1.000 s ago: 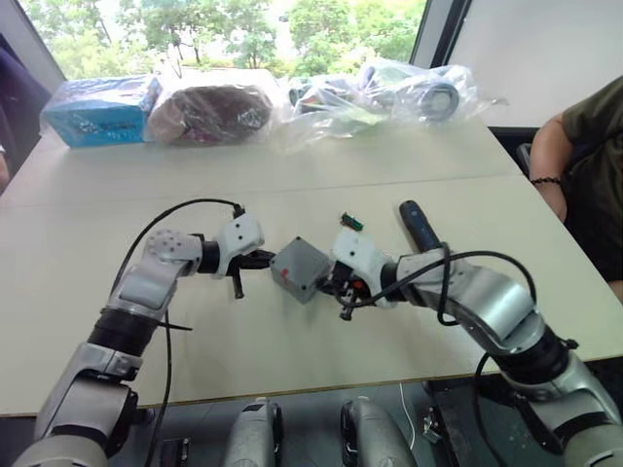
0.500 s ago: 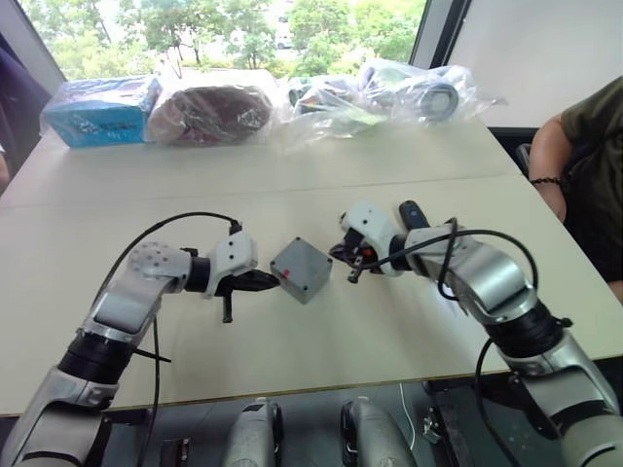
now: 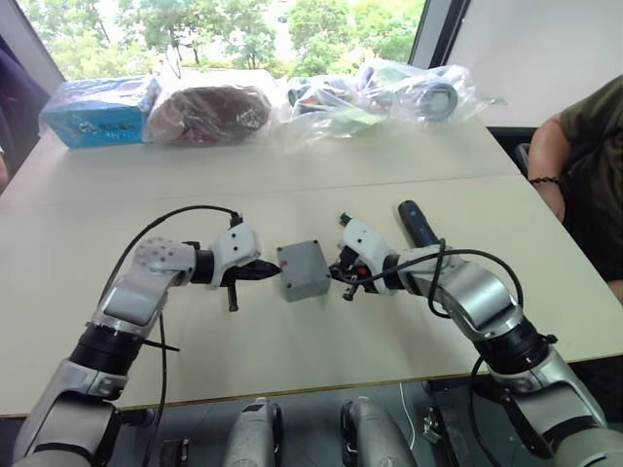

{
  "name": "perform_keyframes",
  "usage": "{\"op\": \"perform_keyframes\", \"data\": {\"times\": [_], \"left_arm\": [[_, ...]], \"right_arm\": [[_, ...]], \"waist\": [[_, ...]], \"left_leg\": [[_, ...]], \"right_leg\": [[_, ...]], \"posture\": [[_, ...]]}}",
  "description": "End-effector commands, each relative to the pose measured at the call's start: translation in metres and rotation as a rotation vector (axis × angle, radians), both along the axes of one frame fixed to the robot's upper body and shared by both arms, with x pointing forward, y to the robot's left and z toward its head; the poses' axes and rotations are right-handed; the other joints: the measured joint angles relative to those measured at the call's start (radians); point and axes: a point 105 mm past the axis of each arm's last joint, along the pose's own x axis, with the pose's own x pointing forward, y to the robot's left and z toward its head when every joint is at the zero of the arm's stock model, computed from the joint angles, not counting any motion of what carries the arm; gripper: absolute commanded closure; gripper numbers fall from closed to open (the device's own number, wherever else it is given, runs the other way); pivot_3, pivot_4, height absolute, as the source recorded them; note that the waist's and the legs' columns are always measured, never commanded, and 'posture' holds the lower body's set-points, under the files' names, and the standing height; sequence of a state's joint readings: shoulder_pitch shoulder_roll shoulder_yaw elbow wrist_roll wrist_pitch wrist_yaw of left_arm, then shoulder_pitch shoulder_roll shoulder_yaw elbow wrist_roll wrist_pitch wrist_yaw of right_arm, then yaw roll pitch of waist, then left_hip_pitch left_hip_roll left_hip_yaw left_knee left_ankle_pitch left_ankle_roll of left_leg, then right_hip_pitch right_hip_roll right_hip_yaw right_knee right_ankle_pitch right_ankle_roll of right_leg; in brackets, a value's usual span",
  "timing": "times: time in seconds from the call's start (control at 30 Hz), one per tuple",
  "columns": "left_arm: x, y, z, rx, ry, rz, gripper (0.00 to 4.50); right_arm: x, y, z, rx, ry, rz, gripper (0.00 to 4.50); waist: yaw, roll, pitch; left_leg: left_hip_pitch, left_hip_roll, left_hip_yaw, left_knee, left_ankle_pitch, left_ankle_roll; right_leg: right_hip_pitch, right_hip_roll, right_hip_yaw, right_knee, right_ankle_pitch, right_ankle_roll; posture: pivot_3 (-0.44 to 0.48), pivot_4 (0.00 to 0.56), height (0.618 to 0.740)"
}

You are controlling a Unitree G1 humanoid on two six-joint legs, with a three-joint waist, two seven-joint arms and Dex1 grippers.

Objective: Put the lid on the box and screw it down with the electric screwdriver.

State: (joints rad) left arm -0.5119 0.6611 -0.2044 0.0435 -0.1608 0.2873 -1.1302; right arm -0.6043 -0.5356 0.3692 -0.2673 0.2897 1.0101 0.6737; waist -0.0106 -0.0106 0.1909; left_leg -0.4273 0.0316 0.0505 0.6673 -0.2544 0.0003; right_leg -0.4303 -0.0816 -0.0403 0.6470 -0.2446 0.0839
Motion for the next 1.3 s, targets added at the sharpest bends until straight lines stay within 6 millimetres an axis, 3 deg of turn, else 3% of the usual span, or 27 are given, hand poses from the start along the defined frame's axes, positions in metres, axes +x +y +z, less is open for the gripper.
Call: {"op": "perform_keyframes", "data": {"times": [0.03,0.23,0.47,0.57,0.73,1.07,1.3], "left_arm": [[-0.002,-0.002,0.010,-0.007,-0.037,-0.034,4.50],[-0.015,0.007,0.014,0.001,-0.005,-0.056,4.50],[-0.018,-0.001,0.062,-0.117,-0.081,-0.074,4.50],[-0.019,-0.010,0.078,-0.172,-0.100,-0.084,4.50],[-0.023,-0.028,0.091,-0.230,-0.106,-0.124,4.50],[-0.021,-0.037,0.091,-0.233,-0.116,-0.136,4.50],[-0.022,-0.034,0.088,-0.218,-0.114,-0.130,4.50]], "right_arm": [[-0.006,0.007,0.014,0.051,-0.036,0.023,4.44],[-0.003,-0.006,0.022,0.025,-0.094,-0.018,4.44],[0.004,-0.041,0.051,0.191,-0.257,-0.192,4.44],[0.008,-0.055,0.044,0.177,-0.250,-0.269,3.78],[0.013,-0.064,0.036,0.179,-0.245,-0.342,1.77],[0.029,-0.072,0.012,0.216,-0.172,-0.432,1.77],[0.029,-0.067,0.012,0.251,-0.153,-0.413,1.77]], "waist": [[0.000,0.000,0.000],[-0.001,0.000,0.000],[0.013,-0.001,0.000],[0.016,-0.001,-0.001],[0.016,-0.001,-0.001],[0.017,-0.001,-0.001],[0.016,-0.001,-0.001]], "left_leg": [[0.000,0.000,0.000,0.000,0.000,0.000],[0.000,0.000,0.000,0.000,0.000,0.000],[0.000,0.000,-0.001,0.000,0.000,0.000],[0.001,0.000,0.000,0.000,0.000,0.000],[0.001,0.000,0.000,0.001,0.000,0.000],[0.001,0.000,0.000,0.001,0.000,-0.001],[0.001,0.000,0.000,0.000,0.000,-0.001]], "right_leg": [[0.000,0.000,0.000,0.000,0.000,0.000],[0.000,0.000,0.000,0.000,0.000,0.000],[0.001,0.000,0.000,0.000,0.000,0.000],[0.002,0.000,0.000,0.000,0.000,0.000],[0.002,0.000,0.000,0.000,0.000,0.000],[0.002,0.000,0.000,0.000,0.000,0.000],[0.002,0.000,0.000,0.000,0.000,0.000]], "posture": [[0.000,0.150,0.740],[0.000,0.150,0.740],[0.000,0.150,0.740],[0.000,0.150,0.740],[0.000,0.150,0.740],[0.000,0.150,0.740],[0.000,0.150,0.740]]}}
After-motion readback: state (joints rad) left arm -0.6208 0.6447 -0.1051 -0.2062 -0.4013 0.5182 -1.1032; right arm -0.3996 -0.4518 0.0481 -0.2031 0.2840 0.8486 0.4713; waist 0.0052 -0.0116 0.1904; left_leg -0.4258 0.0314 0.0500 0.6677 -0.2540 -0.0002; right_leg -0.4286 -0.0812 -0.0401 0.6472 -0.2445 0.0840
